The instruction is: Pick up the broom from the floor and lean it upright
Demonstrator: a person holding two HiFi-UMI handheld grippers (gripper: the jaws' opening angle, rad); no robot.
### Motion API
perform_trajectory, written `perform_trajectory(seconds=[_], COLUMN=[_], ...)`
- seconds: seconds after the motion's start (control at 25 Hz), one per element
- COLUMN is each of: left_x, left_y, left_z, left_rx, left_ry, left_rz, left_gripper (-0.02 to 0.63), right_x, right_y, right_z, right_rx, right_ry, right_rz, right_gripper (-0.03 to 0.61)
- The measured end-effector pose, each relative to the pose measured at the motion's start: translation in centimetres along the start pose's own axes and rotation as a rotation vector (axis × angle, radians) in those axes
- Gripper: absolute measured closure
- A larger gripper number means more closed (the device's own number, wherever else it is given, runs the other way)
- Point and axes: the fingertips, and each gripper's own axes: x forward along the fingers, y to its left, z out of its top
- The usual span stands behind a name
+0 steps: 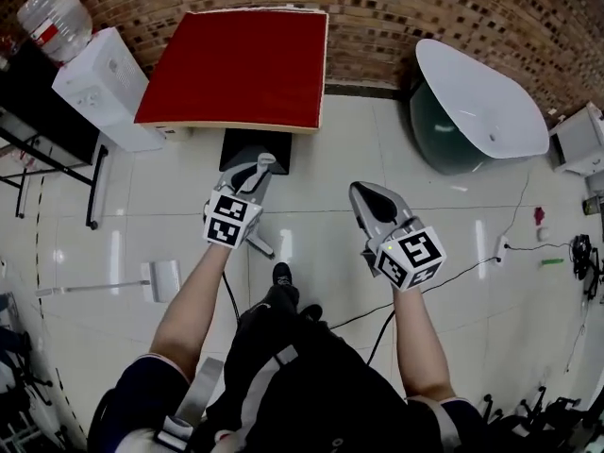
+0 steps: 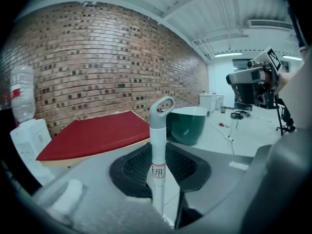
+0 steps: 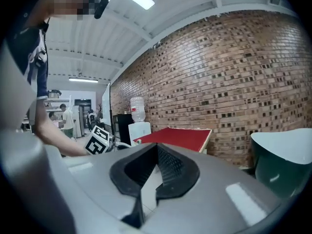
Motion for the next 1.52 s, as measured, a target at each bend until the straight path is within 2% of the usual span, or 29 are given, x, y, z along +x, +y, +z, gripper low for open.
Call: perform_trajectory(seconds=[0.16, 0.4, 0.64, 0.8, 1.16, 1.4, 1.52], left_x=[-1.2, 0.1, 2.2, 4.3, 10.6, 11.7, 11.7], left_y=[3.7, 6.1, 7.8, 9.2, 12.5, 13.2, 12.9], left_z=[-1.0, -1.0, 0.3, 1.1, 2.7, 2.9, 2.8], left_rx=[-0.114, -0.186, -0.248, -0.306, -0.299, -0.283, -0.288], left_ry=[-0.026, -0.016, -0.014, -0.010, 0.017, 0.001, 0.006], left_rz=[0.112, 0.205, 0.292, 0.349, 0.482, 0.535, 0.522], left_gripper=[0.523, 0.523, 0.523, 0.522, 0.518, 0.515, 0.487], right_x=[4.4, 8.5, 11.7, 14.4, 19.7, 21.8, 22.5], right_y=[1.3, 1.2, -1.1, -3.0, -7.4, -8.6, -8.4], right_z=[1.4, 2.7, 3.7, 3.9, 4.9, 5.5, 5.6], right_rx=[-0.037, -0.049, -0.053, -0.043, -0.028, -0.028, -0.026], right_ry=[0.006, 0.004, 0.009, 0.015, 0.044, 0.053, 0.059], right_rz=[0.067, 0.120, 0.188, 0.276, 0.478, 0.580, 0.620], right_gripper=[0.574, 0.574, 0.574, 0.574, 0.574, 0.573, 0.574])
